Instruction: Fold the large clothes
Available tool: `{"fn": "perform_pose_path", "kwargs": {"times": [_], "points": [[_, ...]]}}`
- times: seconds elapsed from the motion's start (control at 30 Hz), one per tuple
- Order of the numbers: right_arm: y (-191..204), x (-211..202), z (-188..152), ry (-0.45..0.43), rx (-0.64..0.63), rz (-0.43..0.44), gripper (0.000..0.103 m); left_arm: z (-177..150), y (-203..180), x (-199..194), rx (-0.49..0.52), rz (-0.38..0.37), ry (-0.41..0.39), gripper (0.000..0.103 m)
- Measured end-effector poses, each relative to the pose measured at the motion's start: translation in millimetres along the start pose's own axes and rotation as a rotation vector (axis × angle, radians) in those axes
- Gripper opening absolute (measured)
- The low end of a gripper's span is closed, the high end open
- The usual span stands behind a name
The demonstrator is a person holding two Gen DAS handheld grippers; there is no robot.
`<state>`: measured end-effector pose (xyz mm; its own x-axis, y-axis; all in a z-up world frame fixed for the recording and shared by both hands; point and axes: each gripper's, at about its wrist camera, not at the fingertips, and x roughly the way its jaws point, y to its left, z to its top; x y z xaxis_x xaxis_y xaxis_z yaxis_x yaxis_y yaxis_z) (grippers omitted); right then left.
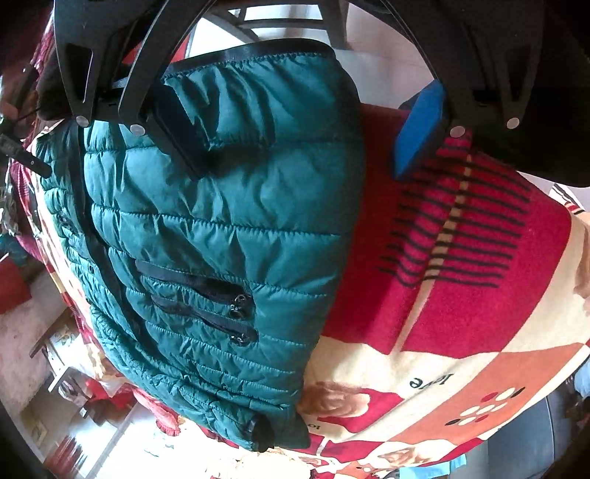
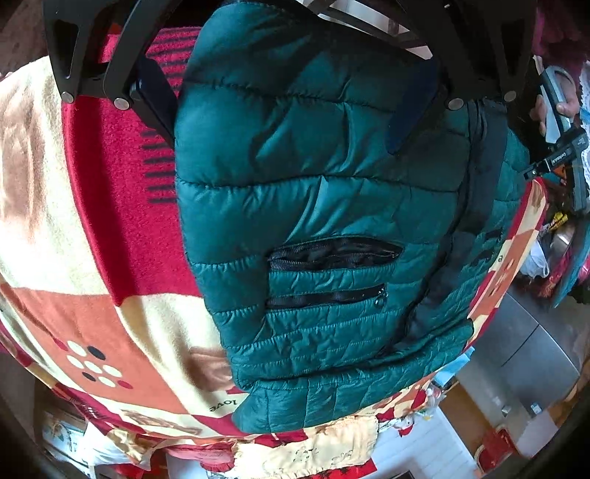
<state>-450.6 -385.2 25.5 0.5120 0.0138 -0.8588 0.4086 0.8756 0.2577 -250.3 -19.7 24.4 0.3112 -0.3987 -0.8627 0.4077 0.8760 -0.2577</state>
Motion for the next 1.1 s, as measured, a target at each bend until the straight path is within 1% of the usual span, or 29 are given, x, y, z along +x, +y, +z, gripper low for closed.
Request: {"fn": "perform_pose_path", "kwargs": {"times": [0.1, 0.23, 0.43, 0.57, 0.6, 0.63, 0.67, 0.7, 0.73, 0.77, 0.8, 0.83, 0.9, 0.93, 1.0, 1.1], "points": [[3, 4, 0, 0.010, -0.019, 0.003, 0.103, 0, -2, 1, 0.005, 0.004, -0.001, 0.098], [6, 5, -2, 0.008, -0.046, 0.002, 0.103, -1, -3, 0, 0.006, -0.009, 0.015, 0.098], [-1, 6, -5, 0.026, -0.017, 0.037, 0.103, -3, -7, 0, 0.019, -0.011, 0.016, 0.098], [0, 9, -6, 0.023, -0.020, 0.049, 0.103, -3, -9, 0, 0.026, -0.046, 0.023, 0.097], [3, 8, -6, 0.019, -0.035, 0.048, 0.099, -3, -11, 0, 0.034, -0.054, 0.021, 0.093], [6, 8, -7, 0.015, -0.050, 0.045, 0.090, -4, -12, -1, 0.045, -0.048, 0.017, 0.091], [9, 7, -7, 0.009, -0.072, 0.038, 0.085, -5, -13, -1, 0.057, -0.039, 0.012, 0.082], [12, 5, -6, -0.001, -0.094, 0.031, 0.072, -5, -14, -2, 0.066, -0.031, 0.007, 0.069], [15, 3, -6, -0.015, -0.110, 0.024, 0.059, -5, -14, -3, 0.069, -0.028, 0.006, 0.062], [15, 1, -5, -0.022, -0.114, 0.017, 0.054, -4, -14, -4, 0.068, -0.031, 0.007, 0.050], [15, 0, -4, -0.026, -0.117, 0.008, 0.045, -3, -13, -6, 0.069, -0.033, 0.004, 0.040], [15, -1, -3, -0.028, -0.118, 0.001, 0.036, -2, -13, -10, 0.074, -0.032, -0.002, 0.035], [14, -6, -1, -0.041, -0.119, 0.004, 0.031, 2, -11, -16, 0.079, -0.038, -0.009, 0.023], [14, -10, 0, -0.051, -0.117, 0.011, 0.027, 4, -10, -19, 0.079, -0.046, -0.012, 0.021], [14, -19, 4, -0.080, -0.113, 0.027, 0.026, 7, -10, -26, 0.084, -0.062, -0.024, 0.018], [15, -37, 12, -0.137, -0.100, 0.070, 0.024, 10, -13, -37, 0.101, -0.070, -0.048, 0.016]]}}
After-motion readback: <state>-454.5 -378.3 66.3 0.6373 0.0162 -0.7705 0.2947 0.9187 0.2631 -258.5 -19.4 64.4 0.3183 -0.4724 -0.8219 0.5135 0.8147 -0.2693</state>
